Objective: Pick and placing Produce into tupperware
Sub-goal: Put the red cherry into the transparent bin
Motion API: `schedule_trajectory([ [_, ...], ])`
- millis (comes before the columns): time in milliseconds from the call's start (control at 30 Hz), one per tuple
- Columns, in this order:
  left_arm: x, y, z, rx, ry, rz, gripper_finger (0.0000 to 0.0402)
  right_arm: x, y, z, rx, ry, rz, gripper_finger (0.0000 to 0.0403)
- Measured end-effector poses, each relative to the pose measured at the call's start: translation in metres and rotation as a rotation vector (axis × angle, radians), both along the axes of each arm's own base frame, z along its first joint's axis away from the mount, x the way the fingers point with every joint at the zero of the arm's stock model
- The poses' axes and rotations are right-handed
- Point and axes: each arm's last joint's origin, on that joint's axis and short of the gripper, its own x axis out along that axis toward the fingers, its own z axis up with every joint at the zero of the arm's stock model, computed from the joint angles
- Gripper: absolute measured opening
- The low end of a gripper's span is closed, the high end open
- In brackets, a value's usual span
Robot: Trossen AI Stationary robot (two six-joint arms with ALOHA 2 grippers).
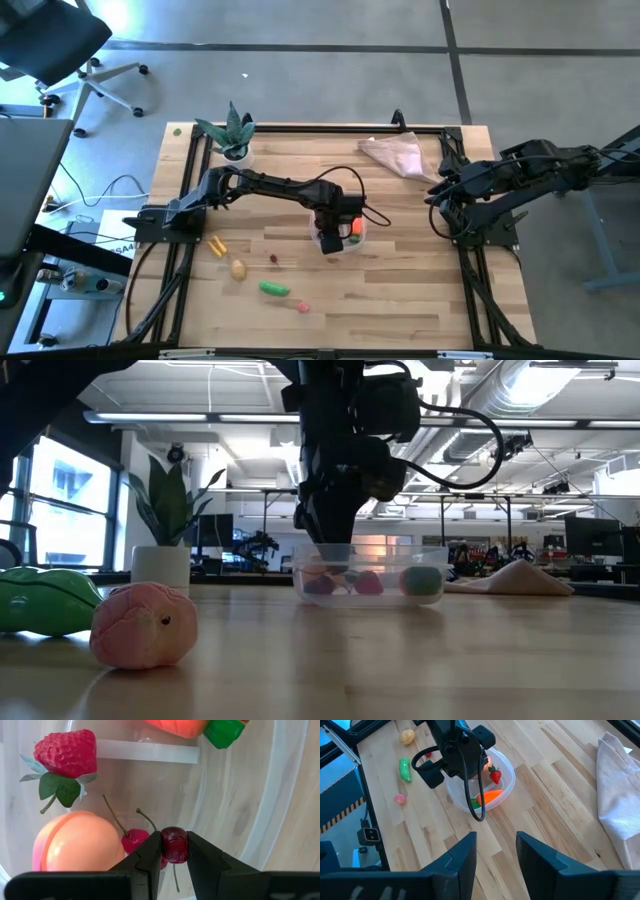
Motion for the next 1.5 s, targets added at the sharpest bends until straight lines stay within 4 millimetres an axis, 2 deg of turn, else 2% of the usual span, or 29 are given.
schedule_trajectory([
  [367, 0.000, 0.000, 0.000, 0.000, 0.000, 0.000, 0.0081, 0.000, 0.000, 0.000, 0.000, 0.000, 0.000, 0.0130],
  [667, -0.001, 0.000, 0.000, -0.004, 0.008, 0.024, 0.0143, 0.000, 0.000, 0.000, 0.000, 0.000, 0.000, 0.0130],
  [800, -0.001, 0.000, 0.001, -0.006, 0.019, 0.036, 0.0158, 0.000, 0.000, 0.000, 0.000, 0.000, 0.000, 0.0130],
  [967, -0.001, 0.000, 0.023, -0.009, 0.041, 0.046, 0.0163, 0.000, 0.000, 0.000, 0.000, 0.000, 0.000, 0.0130],
  [1267, -0.002, 0.000, 0.079, -0.003, 0.028, 0.056, 0.0163, 0.000, 0.000, 0.000, 0.000, 0.000, 0.000, 0.0130],
  [1500, -0.019, 0.000, 0.093, 0.066, 0.181, 0.116, 0.0163, 0.000, 0.000, 0.000, 0.000, 0.000, 0.000, 0.0130],
])
